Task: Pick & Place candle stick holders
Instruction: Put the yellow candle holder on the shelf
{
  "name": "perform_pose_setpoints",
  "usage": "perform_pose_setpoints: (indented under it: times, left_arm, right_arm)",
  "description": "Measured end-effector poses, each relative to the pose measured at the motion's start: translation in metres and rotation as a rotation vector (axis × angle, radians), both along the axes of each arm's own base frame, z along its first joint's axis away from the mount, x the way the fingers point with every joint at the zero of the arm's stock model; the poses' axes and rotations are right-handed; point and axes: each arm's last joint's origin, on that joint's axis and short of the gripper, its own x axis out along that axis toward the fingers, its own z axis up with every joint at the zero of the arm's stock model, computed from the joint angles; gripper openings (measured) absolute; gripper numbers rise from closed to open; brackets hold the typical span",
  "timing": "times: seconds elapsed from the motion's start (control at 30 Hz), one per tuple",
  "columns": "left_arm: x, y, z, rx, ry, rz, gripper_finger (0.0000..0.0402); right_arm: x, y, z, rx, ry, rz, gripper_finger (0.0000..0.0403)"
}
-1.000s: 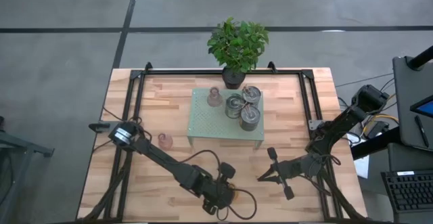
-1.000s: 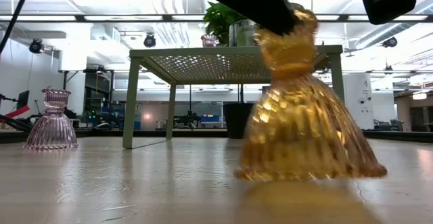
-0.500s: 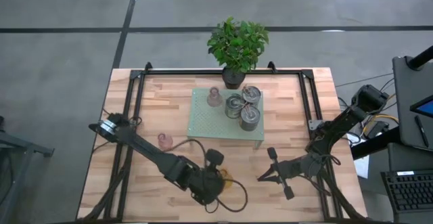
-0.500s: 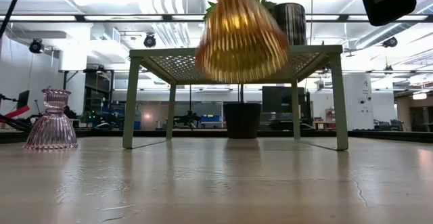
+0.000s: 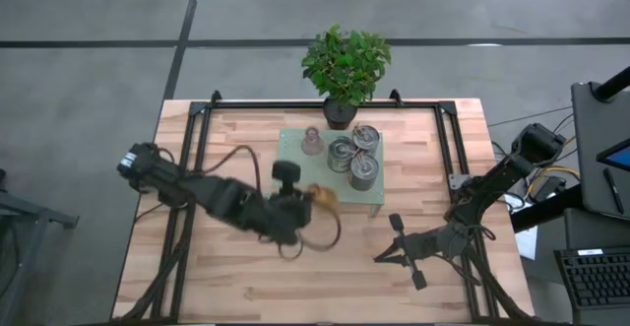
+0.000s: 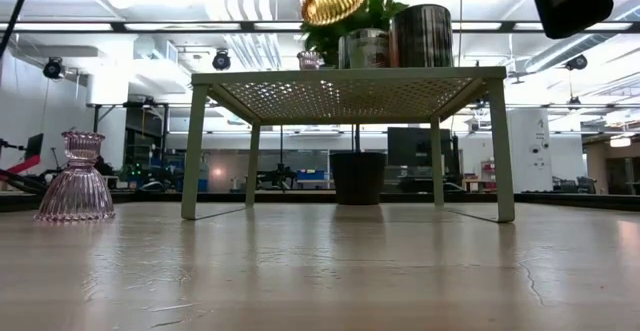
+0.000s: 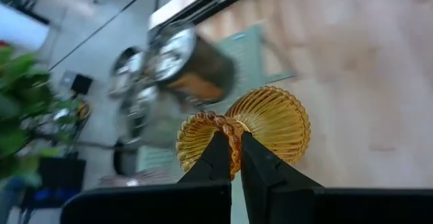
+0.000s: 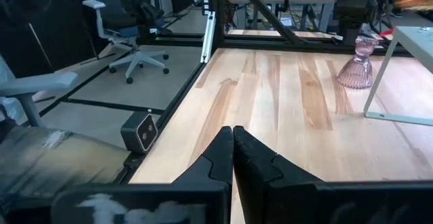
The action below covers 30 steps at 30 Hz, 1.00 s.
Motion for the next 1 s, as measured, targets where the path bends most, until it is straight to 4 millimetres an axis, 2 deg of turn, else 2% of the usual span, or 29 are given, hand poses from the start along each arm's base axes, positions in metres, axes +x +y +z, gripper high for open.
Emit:
perform_pose_setpoints:
  times: [0.13, 0.4, 0.67, 1.0]
  left_arm:
    - [0.006, 0.029, 0.002, 0.021, 0.018, 0.066, 0.0003]
    - [0.017, 0.079, -0.012, -0.009, 0.163, 0.161, 0.0005]
    - [0.02, 0.093, -0.013, -0.062, 0.183, 0.136, 0.0007]
    - [0.024, 0.098, -0.034, -0.012, 0.211, 0.164, 0.0016]
  right_arm:
    - [0.0, 0.0, 0.0, 0.0, 0.0, -0.001, 0.0008]
    - [0.0, 0.0, 0.0, -0.003, 0.002, 0.0, 0.0008]
    - [-0.001, -0.001, -0.003, -0.009, 0.008, 0.0, 0.0008]
    - [-0.001, -0.001, -0.003, -0.005, 0.007, -0.008, 0.0008]
